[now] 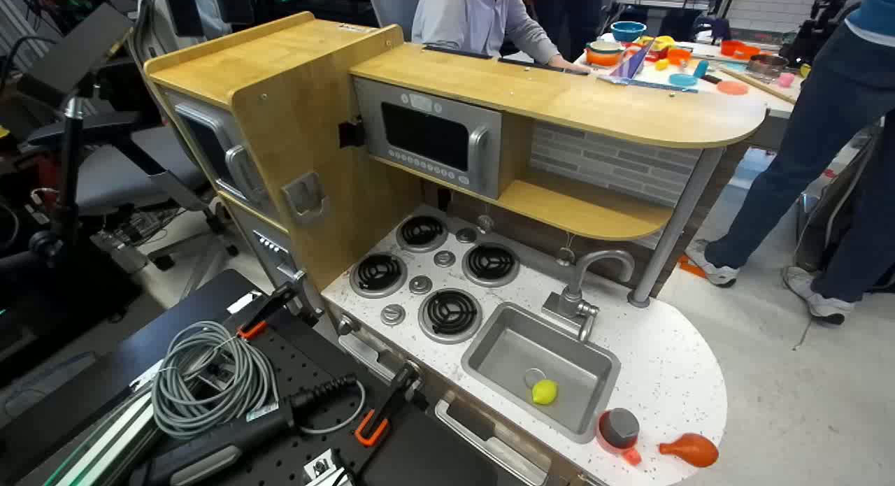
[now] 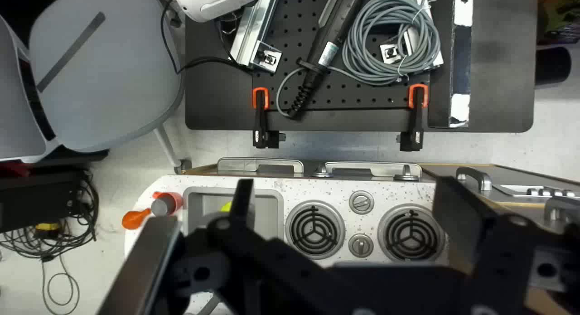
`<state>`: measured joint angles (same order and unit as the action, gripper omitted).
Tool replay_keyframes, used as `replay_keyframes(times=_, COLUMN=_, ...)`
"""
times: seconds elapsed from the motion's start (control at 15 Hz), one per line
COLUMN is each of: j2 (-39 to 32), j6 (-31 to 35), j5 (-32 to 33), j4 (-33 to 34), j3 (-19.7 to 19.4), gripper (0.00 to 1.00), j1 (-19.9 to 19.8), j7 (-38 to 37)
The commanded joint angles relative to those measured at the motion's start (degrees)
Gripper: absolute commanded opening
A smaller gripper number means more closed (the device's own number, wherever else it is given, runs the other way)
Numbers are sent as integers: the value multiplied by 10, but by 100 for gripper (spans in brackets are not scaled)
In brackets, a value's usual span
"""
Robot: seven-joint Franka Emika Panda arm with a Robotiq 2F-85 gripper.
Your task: Take the orange object and put it in the sink
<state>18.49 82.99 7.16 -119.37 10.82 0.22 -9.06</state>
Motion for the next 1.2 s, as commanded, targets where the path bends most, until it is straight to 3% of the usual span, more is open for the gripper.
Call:
replay_keyframes(times=0.0, j2=-2, j6=-2, j5=3, j4=2, j3=-14, gripper=100, j1=16, j7=-4)
replay_keyframes(times=0.47, j2=-1, j6=2, j5=1, j4=0, j3=-15, gripper=100, j1=17, j7=1)
replay_keyframes(times=1.13, j2=8, j6=72, j5=-47, j4=-22, j3=-25, gripper=100, j1=18, j7=-34)
